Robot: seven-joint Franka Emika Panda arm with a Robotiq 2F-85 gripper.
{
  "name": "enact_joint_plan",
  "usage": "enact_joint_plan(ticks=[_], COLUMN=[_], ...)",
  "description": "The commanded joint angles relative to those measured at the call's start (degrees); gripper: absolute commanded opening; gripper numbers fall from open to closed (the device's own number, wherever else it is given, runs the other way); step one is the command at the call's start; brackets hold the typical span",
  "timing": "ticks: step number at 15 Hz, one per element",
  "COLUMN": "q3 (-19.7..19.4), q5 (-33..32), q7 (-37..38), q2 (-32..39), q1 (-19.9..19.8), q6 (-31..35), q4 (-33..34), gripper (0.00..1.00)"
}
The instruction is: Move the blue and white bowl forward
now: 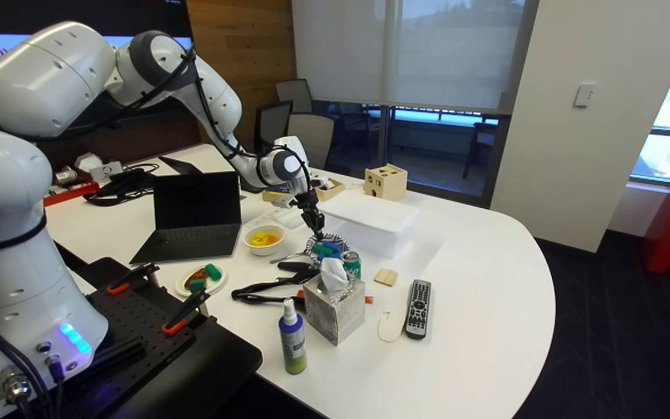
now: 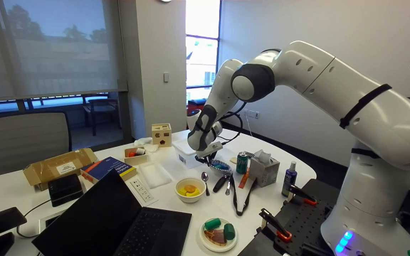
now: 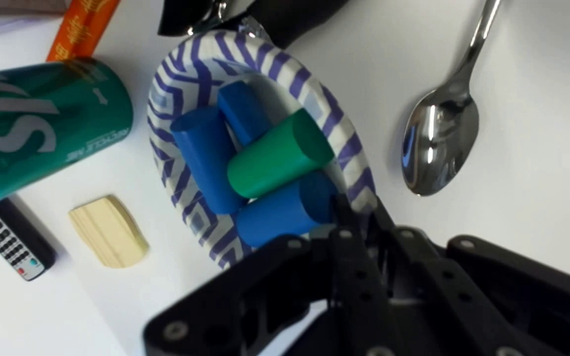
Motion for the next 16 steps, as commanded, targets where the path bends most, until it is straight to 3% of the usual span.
enact_joint_plan(ticks=[1, 9, 16], q3=[-1.04, 2.22, 5.04], q5=[-3.61, -6.36, -6.43], q7=[4.45, 9.34, 15.91], q2=[-0.60, -1.80, -4.13], q1=[1.99, 2.88, 4.35], q6=[-6.53, -14.96, -18.22], q4=[2.01, 3.13, -0.24], gripper=[0.03, 0.03, 0.03])
